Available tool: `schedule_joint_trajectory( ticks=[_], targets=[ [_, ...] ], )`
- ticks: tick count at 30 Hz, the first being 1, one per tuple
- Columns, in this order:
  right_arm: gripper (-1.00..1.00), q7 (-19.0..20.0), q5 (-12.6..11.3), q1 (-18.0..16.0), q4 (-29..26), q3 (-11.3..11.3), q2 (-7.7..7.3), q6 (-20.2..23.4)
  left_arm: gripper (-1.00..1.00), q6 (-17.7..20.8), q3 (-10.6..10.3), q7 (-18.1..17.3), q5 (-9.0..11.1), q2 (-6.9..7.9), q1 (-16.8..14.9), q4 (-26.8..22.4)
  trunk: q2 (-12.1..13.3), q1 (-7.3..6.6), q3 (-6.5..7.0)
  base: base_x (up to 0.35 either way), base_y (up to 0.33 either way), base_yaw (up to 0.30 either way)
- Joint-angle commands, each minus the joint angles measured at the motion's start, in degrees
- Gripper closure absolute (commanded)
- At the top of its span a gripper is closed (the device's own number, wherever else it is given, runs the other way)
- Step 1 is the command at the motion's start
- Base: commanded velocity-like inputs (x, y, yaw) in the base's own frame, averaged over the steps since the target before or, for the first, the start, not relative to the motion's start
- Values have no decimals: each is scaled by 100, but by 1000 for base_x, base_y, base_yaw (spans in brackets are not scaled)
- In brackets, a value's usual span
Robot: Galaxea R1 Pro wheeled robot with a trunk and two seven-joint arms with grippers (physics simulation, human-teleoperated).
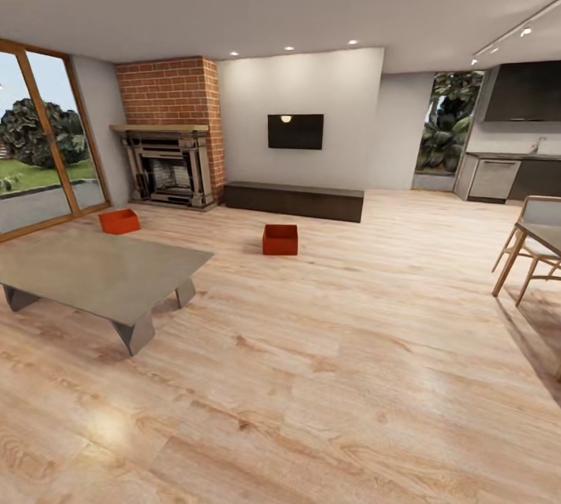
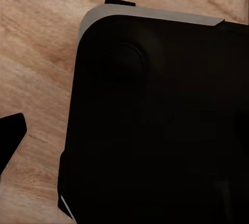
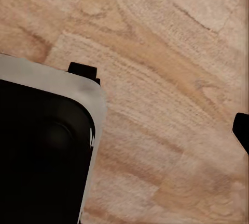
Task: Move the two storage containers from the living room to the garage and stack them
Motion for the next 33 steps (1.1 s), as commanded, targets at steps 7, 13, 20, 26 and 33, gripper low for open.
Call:
schedule_joint_trajectory(
  ticks=[7,13,20,26,33],
  targets=[
    [-100,-8,-42,-7,18,48,2,-29,-100,-15,3,6,32,0,0,-5,-2,3,-5,327,0,0],
    [-100,-8,-42,-7,18,41,10,-33,-100,-23,3,1,32,0,0,-5,-2,3,-5,327,0,-54],
    [-100,-8,-42,-7,18,39,11,-36,-100,-47,3,-1,25,0,0,-5,-2,3,-5,327,0,-32],
    [-100,-8,-42,-7,18,39,11,-37,-100,-54,4,2,24,0,0,-5,-2,3,-5,327,0,-2],
    [-100,-8,-42,-7,18,39,11,-37,-100,-54,3,2,26,0,-1,-5,-2,3,-5,327,0,0]
  ],
)
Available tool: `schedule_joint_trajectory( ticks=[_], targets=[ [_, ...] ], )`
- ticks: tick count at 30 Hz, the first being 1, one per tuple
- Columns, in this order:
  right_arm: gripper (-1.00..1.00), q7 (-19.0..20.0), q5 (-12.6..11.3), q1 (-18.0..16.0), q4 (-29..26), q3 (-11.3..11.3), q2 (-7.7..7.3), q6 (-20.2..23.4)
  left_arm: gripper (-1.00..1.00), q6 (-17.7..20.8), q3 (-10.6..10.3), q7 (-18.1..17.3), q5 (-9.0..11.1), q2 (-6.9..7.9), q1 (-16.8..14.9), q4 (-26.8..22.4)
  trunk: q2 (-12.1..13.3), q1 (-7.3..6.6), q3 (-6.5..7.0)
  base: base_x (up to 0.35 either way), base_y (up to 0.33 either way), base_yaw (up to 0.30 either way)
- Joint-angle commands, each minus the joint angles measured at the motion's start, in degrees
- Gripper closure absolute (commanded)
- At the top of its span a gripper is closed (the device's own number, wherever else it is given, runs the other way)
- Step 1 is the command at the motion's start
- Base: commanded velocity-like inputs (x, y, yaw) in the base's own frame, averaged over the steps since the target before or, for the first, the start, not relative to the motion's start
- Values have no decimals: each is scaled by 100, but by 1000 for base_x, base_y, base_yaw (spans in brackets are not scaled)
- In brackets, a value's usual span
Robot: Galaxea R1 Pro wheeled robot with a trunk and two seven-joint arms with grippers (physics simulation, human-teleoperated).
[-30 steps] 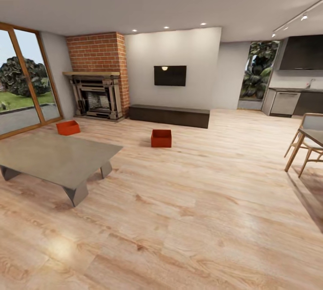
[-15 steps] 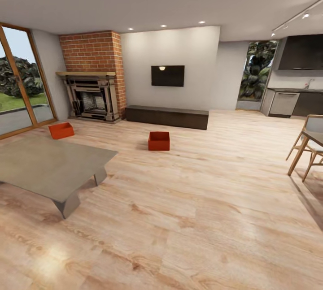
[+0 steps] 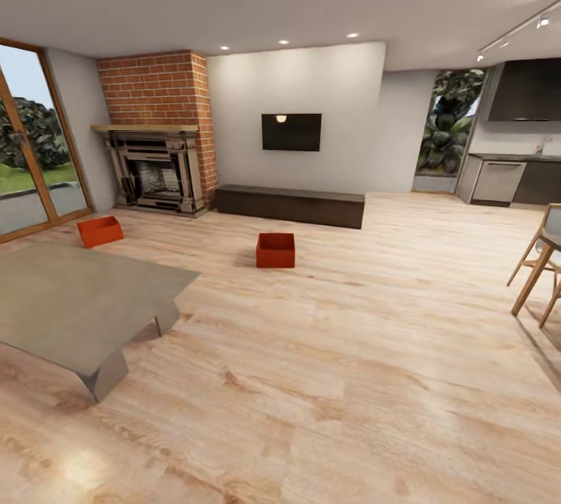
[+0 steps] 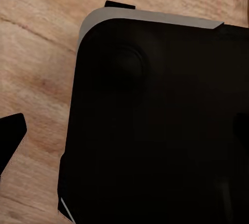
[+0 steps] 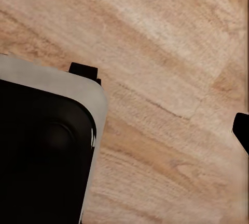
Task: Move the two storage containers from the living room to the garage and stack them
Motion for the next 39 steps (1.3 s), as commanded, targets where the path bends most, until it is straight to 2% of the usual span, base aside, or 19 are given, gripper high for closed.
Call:
schedule_joint_trajectory(
  ticks=[1,39],
  targets=[
    [-100,-8,-42,-7,18,48,2,-34,-100,-10,3,0,31,0,0,-3,-2,3,-5,327,0,0],
    [-100,-8,-42,-7,18,56,-15,-24,-100,-10,3,-1,30,0,1,-3,-2,3,-5,327,0,0]
  ],
)
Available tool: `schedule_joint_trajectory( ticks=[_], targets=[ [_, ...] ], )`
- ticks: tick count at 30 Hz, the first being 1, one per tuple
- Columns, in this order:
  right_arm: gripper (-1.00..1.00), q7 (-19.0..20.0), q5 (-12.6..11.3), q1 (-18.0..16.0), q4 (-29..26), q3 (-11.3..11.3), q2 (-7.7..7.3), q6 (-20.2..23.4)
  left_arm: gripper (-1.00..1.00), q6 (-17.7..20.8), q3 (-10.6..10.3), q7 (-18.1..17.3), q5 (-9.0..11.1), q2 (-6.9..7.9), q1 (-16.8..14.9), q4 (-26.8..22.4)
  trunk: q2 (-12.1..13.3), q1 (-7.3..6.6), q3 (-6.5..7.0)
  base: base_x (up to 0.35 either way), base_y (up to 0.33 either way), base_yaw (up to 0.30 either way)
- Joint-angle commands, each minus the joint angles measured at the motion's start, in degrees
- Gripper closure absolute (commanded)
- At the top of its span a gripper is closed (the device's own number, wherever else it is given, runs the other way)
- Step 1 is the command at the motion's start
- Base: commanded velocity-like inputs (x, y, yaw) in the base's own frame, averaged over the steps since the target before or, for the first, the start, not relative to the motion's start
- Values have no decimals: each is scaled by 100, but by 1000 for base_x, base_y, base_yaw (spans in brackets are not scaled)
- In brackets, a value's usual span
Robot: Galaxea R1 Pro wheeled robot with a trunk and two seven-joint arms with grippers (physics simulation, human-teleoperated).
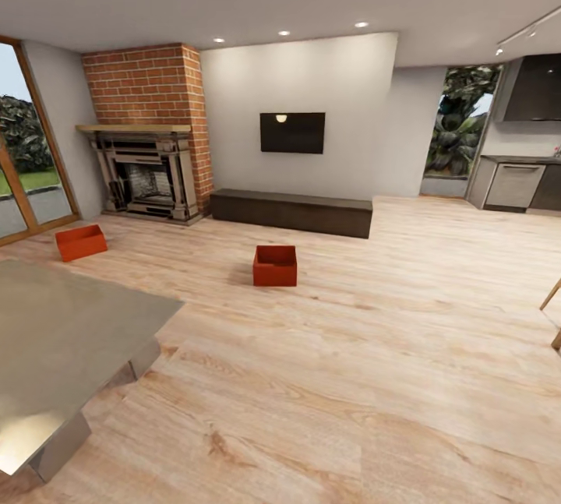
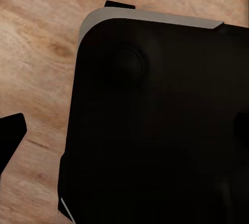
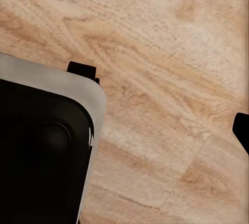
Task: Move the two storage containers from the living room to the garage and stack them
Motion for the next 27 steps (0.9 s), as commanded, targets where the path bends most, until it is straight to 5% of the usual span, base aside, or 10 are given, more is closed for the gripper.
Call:
schedule_joint_trajectory(
  ticks=[1,27],
  targets=[
    [-100,-8,-42,-7,18,48,2,-34,-100,-10,3,2,32,0,0,-3,-2,3,-5,327,0,0],
    [-100,-8,-42,-7,18,48,2,-33,-100,16,3,0,39,0,0,-3,-2,3,-5,327,0,0]
  ],
)
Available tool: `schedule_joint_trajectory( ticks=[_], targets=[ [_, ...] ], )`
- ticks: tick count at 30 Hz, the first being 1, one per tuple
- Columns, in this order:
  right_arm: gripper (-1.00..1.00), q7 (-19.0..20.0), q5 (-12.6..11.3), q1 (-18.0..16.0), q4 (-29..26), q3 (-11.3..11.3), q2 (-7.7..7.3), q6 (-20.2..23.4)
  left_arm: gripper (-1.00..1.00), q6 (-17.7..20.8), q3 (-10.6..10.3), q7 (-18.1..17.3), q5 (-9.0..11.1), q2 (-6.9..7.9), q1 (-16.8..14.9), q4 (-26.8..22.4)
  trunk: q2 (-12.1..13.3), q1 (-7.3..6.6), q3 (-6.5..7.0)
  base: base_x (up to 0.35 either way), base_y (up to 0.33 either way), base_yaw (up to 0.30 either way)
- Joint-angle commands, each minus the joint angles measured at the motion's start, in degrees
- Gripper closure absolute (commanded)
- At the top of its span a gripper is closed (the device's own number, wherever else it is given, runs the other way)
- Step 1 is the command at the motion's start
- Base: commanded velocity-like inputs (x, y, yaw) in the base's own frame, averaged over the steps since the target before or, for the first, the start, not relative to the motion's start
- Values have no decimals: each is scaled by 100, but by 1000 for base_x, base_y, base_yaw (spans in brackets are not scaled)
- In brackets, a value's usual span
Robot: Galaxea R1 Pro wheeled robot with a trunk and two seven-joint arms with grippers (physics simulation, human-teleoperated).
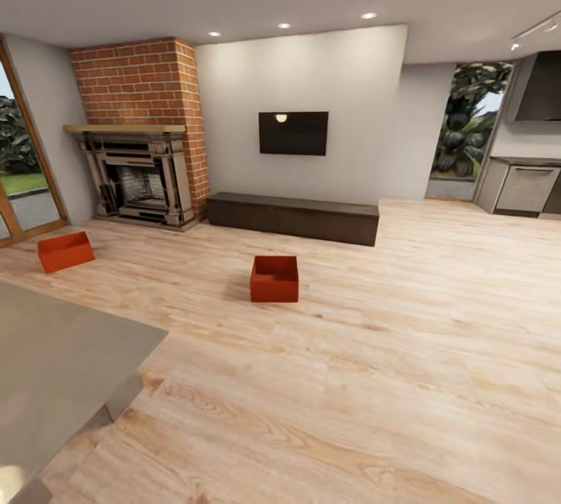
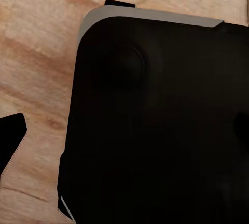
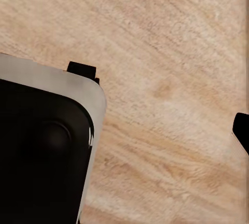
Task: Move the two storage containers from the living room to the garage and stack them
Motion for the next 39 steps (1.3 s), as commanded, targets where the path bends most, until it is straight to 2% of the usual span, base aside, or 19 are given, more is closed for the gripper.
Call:
schedule_joint_trajectory(
  ticks=[1,28,39],
  targets=[
    [-100,-8,-42,-7,18,48,2,-35,-100,-13,3,1,31,0,0,-3,-2,3,-5,327,0,0],
    [-100,-8,-42,-7,18,48,2,-36,-100,-35,3,1,32,0,0,-1,-2,3,-5,327,1,0],
    [-100,-8,-42,-7,18,48,4,-36,-100,-27,3,1,33,0,0,-3,-2,3,-5,327,117,0]
  ],
)
